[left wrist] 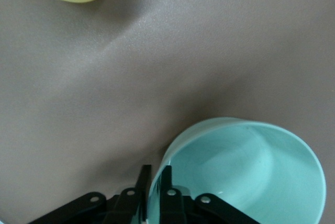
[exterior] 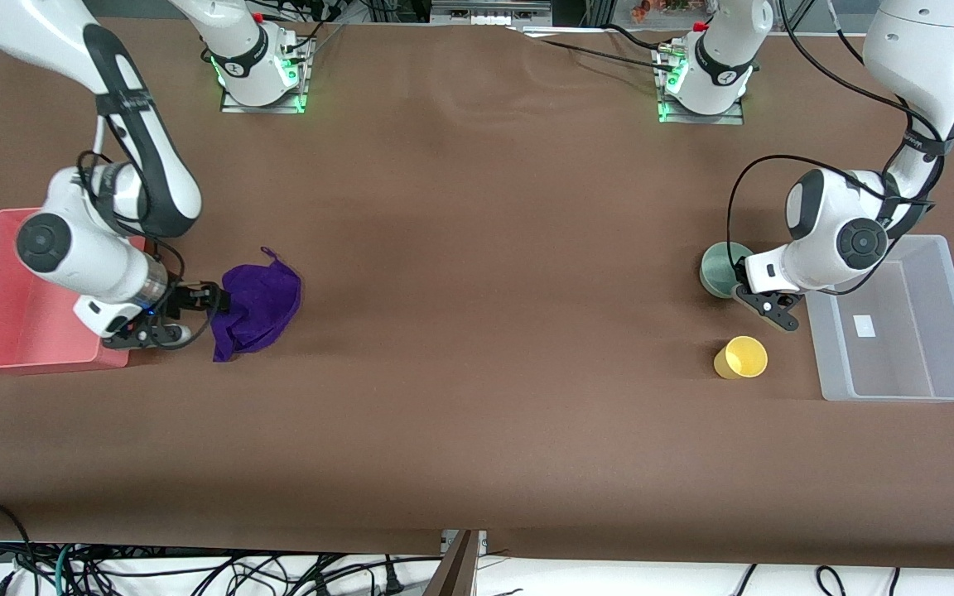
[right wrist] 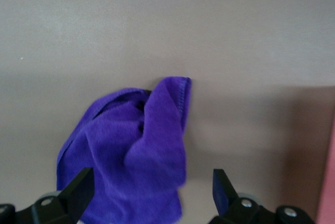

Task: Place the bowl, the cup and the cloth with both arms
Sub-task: 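Grasp the green bowl with the left gripper while the right gripper grasps the cloth, then place the bowl in the clear bin while the right gripper drops the cloth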

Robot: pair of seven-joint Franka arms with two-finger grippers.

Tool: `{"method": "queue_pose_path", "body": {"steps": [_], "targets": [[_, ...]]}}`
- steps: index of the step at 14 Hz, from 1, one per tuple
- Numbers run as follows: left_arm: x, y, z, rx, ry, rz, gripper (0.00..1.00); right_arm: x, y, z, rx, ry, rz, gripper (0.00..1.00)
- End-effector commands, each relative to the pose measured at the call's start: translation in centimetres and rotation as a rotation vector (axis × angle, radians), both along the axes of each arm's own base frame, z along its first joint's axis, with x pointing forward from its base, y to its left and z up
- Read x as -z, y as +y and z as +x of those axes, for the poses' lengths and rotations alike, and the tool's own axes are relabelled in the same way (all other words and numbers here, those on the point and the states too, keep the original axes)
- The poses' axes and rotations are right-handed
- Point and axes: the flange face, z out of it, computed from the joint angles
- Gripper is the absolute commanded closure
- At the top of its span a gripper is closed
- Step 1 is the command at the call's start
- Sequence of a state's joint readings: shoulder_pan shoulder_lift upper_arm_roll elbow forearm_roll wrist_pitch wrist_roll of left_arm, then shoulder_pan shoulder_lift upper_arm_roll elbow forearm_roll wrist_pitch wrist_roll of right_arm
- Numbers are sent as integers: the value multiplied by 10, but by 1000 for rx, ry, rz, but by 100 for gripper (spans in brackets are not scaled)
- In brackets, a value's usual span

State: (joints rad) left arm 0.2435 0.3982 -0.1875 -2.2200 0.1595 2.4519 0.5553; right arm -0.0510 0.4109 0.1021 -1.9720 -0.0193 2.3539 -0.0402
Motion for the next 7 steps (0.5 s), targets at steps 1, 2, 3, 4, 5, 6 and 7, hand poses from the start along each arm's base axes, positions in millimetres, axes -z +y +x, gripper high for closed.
{"method": "queue_pose_path", "body": {"steps": [1, 2, 3, 4, 5, 6, 7], "targets": [[-26, 2, 5, 44, -7, 22, 100, 26, 12, -9, 44, -28, 12, 0], [-40, 1, 7, 44, -3, 30, 100, 39, 19, -18, 54, -41, 14, 0], [-61, -4, 11, 49, 1, 37, 100, 45, 21, -22, 58, -59, 16, 0], [-80, -8, 16, 53, 19, 42, 100, 52, 21, -25, 58, -62, 18, 2], [-98, -5, 22, 46, 35, 51, 100, 55, 21, -26, 58, -56, 18, 21], [-118, -3, 28, 40, 49, 61, 100, 57, 21, -26, 57, -50, 17, 49], [-141, 1, 35, 31, 65, 69, 100, 59, 21, -27, 57, -44, 16, 76]]}}
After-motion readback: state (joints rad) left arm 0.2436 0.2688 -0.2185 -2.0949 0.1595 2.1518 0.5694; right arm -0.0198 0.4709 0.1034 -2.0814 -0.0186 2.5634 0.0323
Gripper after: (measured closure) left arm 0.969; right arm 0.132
